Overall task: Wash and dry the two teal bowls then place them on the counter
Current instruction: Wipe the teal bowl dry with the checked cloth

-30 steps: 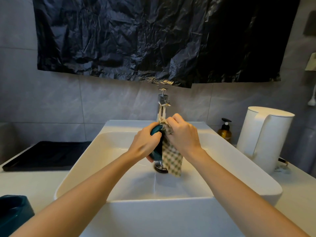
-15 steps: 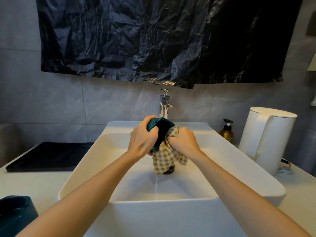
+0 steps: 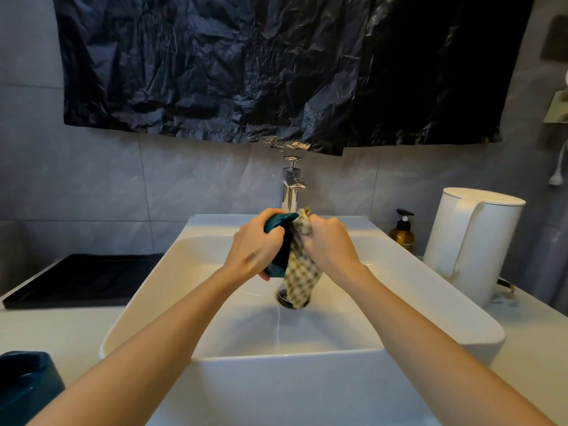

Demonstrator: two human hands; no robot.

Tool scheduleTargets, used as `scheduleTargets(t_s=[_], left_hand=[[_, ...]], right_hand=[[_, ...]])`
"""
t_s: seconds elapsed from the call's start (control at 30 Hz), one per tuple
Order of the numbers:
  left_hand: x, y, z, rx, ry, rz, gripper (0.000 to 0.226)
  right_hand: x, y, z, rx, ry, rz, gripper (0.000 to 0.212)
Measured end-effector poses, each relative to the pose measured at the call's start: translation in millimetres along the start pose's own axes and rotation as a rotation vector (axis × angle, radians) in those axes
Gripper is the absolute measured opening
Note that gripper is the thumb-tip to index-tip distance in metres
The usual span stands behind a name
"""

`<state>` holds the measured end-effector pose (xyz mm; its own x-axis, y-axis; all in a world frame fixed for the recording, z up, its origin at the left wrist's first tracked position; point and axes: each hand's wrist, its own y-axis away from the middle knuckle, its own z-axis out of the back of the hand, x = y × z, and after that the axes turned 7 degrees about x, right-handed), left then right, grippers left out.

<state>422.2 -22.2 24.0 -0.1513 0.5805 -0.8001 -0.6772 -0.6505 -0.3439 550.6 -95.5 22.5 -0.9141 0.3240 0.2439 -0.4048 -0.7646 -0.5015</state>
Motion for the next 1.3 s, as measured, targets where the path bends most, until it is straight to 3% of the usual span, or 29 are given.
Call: scheduleTargets(t_s=[0.13, 0.2, 0.4, 0.5, 0.57, 0.63, 0.7, 0.77, 0.87, 0.93, 1.03, 1.13, 1.3], left_hand=[[0, -1, 5, -0.1, -0.04, -0.013, 0.035], [1, -2, 4, -0.069, -0.048, -0.016, 0.034], [2, -2, 1, 0.089, -0.074, -0.02, 0.035], [3, -1, 0, 0.167, -0.142, -0.004, 0.037], [4, -2, 0, 0.199, -0.151, 0.012, 0.035], [4, -6, 3, 0.183, -0.171, 0.032, 0.044], [6, -12, 7, 0.124, -0.219, 0.016, 0.066], [10, -15, 8, 0.104, -0.111, -0.041, 0.077], [10, -14, -2, 0.14, 0.159, -0.124, 0.07], [12, -14, -9, 0.084, 0.202, -0.159, 0.056], [15, -14, -7, 0.006, 0.209, -0.139, 0.041], [17, -14, -5, 0.054, 0.199, -0.125, 0.043], [20, -12, -9, 0.204, 0.104, -0.153, 0.043]], right_hand=[[-2, 1, -7, 0.227, -0.31, -0.254, 0.022], [-2, 2, -6, 0.263, -0.302, -0.268, 0.026], [-3, 5, -2, 0.069, -0.043, -0.051, 0.007], [-5, 4, 0, 0.084, 0.095, 0.113, 0.009], [-6, 3, 0, 0.066, 0.112, 0.13, 0.012], [-7, 2, 0, 0.035, 0.06, 0.082, 0.01], [-8, 1, 0, 0.034, -0.018, -0.011, 0.016], [-11, -1, 0, 0.046, -0.167, -0.147, 0.018], [-15, -5, -1, 0.096, -0.363, -0.323, 0.016], [-14, -5, -4, 0.144, -0.409, -0.351, 0.016], [-9, -2, -9, 0.175, -0.39, -0.326, 0.017], [-8, -2, -9, 0.094, -0.298, -0.293, 0.008], [-15, -1, -7, 0.028, -0.003, 0.003, 0.014]])
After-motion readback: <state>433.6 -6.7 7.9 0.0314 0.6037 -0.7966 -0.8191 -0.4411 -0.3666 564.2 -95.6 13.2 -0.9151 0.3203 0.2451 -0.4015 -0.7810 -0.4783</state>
